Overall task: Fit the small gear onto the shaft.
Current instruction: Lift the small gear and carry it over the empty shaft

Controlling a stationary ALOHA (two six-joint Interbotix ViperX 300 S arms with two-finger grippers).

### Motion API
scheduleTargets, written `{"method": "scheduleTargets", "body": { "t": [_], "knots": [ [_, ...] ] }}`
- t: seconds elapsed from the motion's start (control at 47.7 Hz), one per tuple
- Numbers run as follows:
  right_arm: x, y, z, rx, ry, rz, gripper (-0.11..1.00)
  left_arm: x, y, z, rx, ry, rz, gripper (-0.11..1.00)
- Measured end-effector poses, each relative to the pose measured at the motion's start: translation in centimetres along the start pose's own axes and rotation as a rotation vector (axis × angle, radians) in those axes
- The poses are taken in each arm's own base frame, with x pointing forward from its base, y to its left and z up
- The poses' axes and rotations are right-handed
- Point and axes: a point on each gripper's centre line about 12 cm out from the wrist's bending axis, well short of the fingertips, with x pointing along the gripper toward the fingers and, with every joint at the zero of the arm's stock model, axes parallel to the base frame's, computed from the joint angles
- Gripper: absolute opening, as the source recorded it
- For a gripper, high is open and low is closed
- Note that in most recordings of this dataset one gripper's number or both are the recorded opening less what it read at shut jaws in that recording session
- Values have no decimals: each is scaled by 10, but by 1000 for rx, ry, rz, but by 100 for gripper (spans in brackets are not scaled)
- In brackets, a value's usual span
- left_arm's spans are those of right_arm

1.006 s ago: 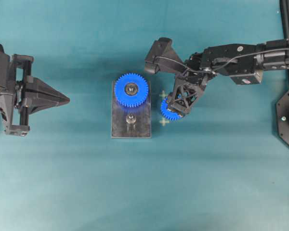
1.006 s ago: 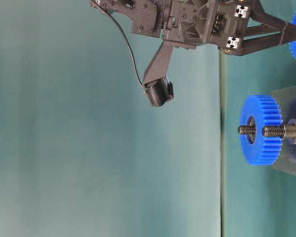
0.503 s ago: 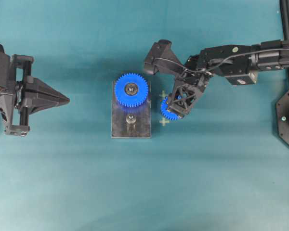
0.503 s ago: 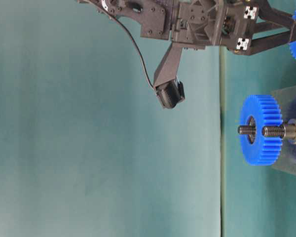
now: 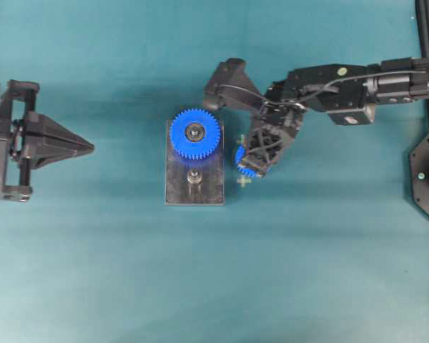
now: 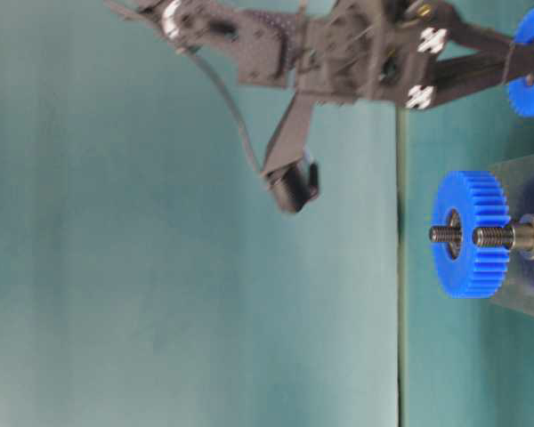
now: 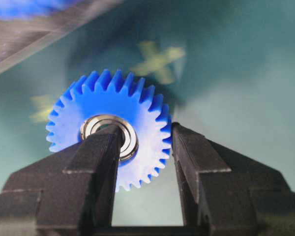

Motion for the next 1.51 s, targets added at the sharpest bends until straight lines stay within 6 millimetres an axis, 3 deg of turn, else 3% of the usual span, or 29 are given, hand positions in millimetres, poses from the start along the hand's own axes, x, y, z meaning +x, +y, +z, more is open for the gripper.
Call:
{"method": "scheduleTargets", "body": {
  "t": [0.293,0.503,0.817,0.964,1.509],
  "knots": [
    [-40,41,23,-77,-11,30,34,-3,0,-1,-5,-6,1,0],
    [-51,62,43,-110,-40,47,34,-3,0,-2,-5,-3,0,0],
    [-43,77,70,-124,-61,57,34,-3,0,-2,-6,-3,0,0],
    [-34,77,72,-125,-32,47,34,-3,0,-2,-6,-5,0,0],
    [-35,78,73,-128,-12,39,34,-4,0,-3,-6,-3,0,0]
  ]
}}
